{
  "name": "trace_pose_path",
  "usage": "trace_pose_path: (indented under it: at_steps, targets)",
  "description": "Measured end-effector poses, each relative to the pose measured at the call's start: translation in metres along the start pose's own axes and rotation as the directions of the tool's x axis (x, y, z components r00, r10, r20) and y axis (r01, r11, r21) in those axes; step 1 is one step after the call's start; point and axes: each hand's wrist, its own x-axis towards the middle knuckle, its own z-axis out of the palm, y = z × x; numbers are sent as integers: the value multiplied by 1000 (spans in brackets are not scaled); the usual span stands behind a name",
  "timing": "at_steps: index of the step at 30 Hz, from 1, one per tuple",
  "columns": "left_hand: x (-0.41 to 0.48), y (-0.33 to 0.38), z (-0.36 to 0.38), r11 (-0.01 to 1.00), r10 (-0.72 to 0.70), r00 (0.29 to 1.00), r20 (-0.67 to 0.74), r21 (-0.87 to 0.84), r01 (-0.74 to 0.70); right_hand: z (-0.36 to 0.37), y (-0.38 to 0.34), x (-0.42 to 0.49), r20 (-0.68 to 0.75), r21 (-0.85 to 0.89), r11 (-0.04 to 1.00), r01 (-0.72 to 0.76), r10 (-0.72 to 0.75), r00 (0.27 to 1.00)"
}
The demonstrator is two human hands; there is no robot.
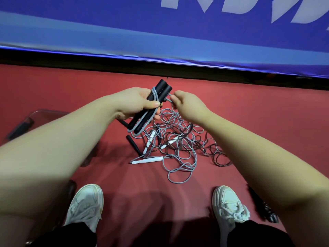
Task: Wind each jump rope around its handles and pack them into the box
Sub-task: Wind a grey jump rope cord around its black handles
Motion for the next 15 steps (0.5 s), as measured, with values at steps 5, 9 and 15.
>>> trace_pose_path:
  at_steps: [5,9,15]
  targets:
    - [6,5,11,997,60,987,-148,-33,-65,0,4,-4,-103,-89,995,51,-60,993]
    - [7,13,12,973,101,985,-141,-194,-128,8,9,-11,-56,16,992,125,-124,991]
    - [4,31,10,954,149,978,-149,-238,-181,18,29,-7,-19,264,964,17,-13,1000]
